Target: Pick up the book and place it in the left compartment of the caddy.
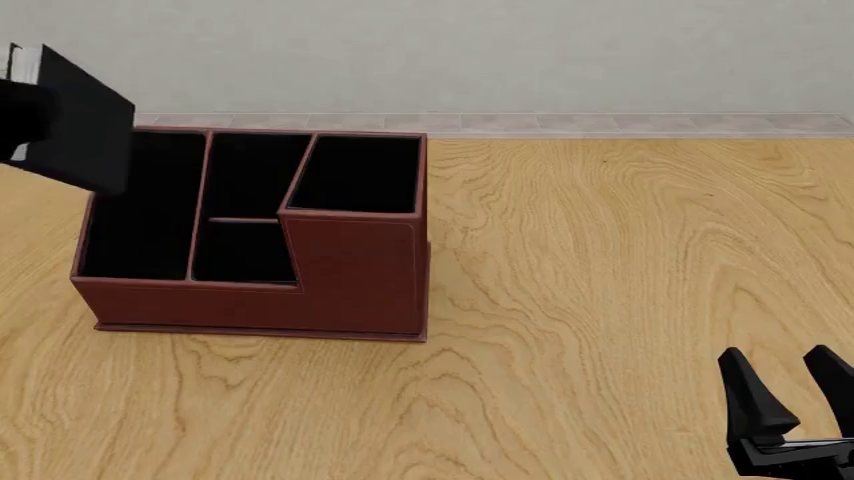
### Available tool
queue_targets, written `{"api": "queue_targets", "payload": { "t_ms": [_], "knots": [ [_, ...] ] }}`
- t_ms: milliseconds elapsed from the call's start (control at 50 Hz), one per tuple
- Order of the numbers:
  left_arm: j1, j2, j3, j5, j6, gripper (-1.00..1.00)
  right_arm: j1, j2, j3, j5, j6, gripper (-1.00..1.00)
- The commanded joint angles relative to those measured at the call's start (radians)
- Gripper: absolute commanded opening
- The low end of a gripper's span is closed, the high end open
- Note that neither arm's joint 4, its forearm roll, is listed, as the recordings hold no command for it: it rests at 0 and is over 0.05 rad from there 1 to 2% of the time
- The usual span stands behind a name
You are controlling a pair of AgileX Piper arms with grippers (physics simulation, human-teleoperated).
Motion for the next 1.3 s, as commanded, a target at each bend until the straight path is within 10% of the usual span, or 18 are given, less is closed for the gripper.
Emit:
{"api": "queue_targets", "payload": {
  "t_ms": [20,620,1300],
  "knots": [
    [-0.038,0.116,-0.083,0.049,0.054,-1.00,-0.001,-0.005,0.000,0.007,-0.001,1.00],
    [0.063,0.406,-0.430,0.264,0.152,-1.00,-0.007,-0.003,0.000,0.008,-0.010,1.00],
    [0.102,0.478,-0.315,0.227,0.142,-1.00,-0.005,0.002,0.000,0.006,-0.014,1.00]
  ]
}}
